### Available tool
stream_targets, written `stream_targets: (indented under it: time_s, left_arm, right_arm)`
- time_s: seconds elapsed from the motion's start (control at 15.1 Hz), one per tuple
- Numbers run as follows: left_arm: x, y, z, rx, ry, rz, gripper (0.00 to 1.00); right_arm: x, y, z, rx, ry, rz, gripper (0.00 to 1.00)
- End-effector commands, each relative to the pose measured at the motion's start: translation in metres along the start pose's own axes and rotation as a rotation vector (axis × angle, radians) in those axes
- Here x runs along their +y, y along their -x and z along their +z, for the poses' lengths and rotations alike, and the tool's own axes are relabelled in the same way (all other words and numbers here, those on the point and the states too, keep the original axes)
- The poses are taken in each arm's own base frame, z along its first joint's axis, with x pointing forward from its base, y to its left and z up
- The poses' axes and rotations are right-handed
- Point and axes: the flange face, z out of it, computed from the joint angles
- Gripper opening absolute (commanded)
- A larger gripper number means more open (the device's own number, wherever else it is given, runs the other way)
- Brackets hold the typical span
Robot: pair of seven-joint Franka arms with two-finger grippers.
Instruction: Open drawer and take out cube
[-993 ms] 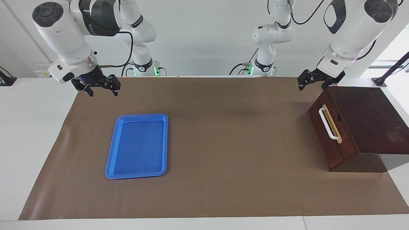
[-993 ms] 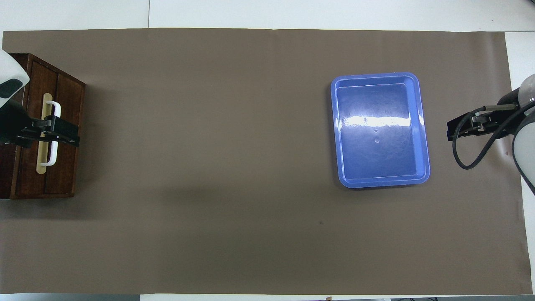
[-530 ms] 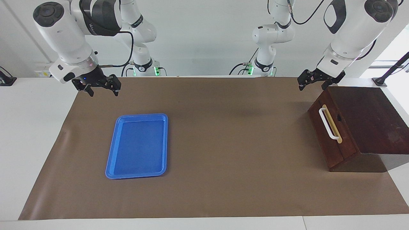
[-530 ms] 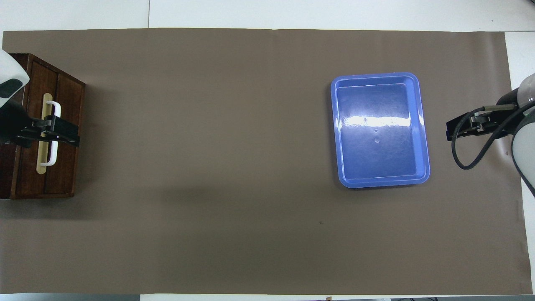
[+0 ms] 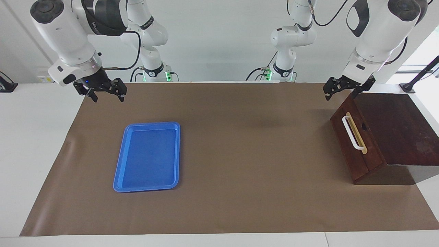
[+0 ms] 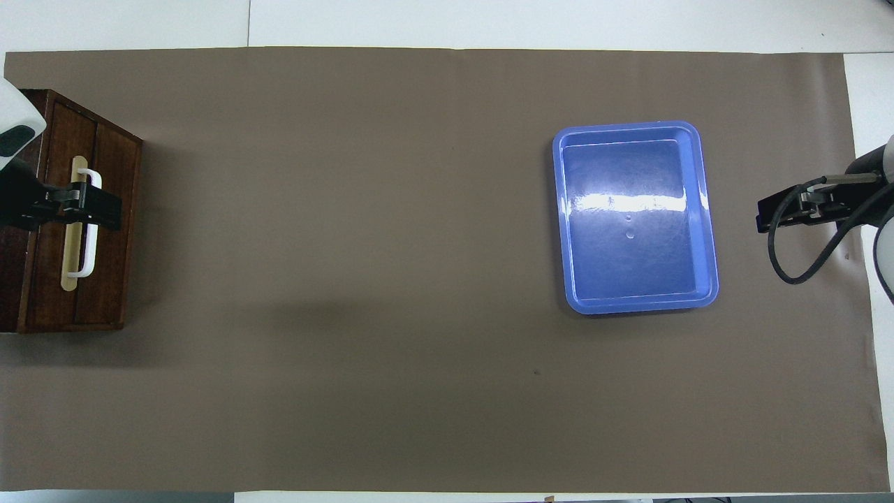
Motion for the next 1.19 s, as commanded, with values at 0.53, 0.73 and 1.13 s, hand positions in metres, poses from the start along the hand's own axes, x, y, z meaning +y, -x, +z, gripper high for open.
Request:
stream_targets:
  time_s: [0.53, 0.73, 1.13]
  left_arm:
    - [0.009, -0.016, 0.141, 0.07, -0.265, 0.16, 1.0]
    - [0.007, -0.022, 0.166, 0.085, -0.252, 0.171, 1.0]
    - [-0.008, -0.024, 0.188, 0.123, -0.259, 0.182, 1.0]
  right_arm:
    - [-0.084, -0.021, 0.04, -0.126, -0.128, 1.019, 1.0]
    - [-0.092, -0.031, 0.05, -0.272, -0.241, 1.27, 1.0]
    - [-0.098, -0.054, 0.091, -0.523, -0.428, 1.38, 1.0]
